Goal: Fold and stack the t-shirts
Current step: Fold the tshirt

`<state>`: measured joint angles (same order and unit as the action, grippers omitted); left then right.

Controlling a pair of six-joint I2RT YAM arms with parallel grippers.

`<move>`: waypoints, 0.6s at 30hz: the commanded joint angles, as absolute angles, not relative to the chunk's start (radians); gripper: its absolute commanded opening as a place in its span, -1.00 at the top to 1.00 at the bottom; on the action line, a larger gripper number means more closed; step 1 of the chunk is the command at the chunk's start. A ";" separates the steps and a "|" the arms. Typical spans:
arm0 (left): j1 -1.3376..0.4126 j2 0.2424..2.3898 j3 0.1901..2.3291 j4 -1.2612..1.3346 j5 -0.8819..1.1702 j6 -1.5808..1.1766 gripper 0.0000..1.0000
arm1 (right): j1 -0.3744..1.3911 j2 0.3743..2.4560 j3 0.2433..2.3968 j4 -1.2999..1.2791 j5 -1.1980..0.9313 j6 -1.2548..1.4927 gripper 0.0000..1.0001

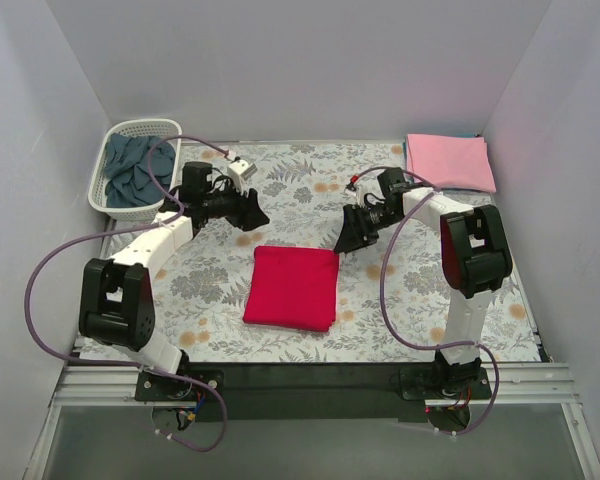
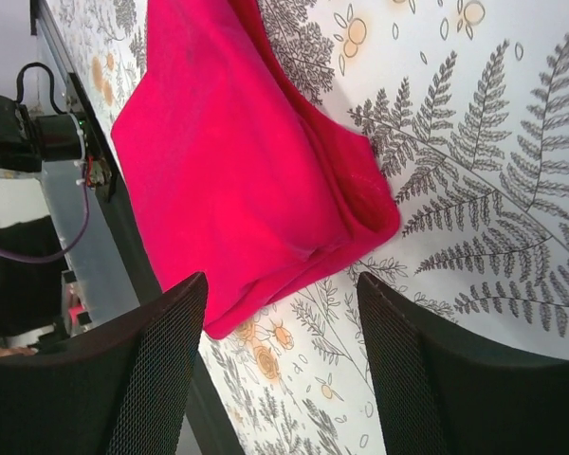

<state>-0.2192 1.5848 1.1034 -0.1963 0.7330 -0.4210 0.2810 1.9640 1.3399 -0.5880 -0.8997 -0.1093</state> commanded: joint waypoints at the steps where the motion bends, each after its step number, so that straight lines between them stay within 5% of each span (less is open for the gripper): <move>1: -0.222 1.566 1.029 -0.282 0.720 -0.669 0.06 | 0.287 1.916 1.302 -0.482 -0.901 -0.026 -0.40; 18: -0.183 1.729 1.035 -0.325 0.656 -0.792 0.13 | 0.350 2.034 1.341 -0.471 -0.873 -0.008 -0.06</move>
<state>-0.1844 1.7241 1.0100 -0.3088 0.6273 -0.7826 0.3470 2.0132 1.3006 -0.4858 -0.8864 -0.0139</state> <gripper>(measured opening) 0.449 0.557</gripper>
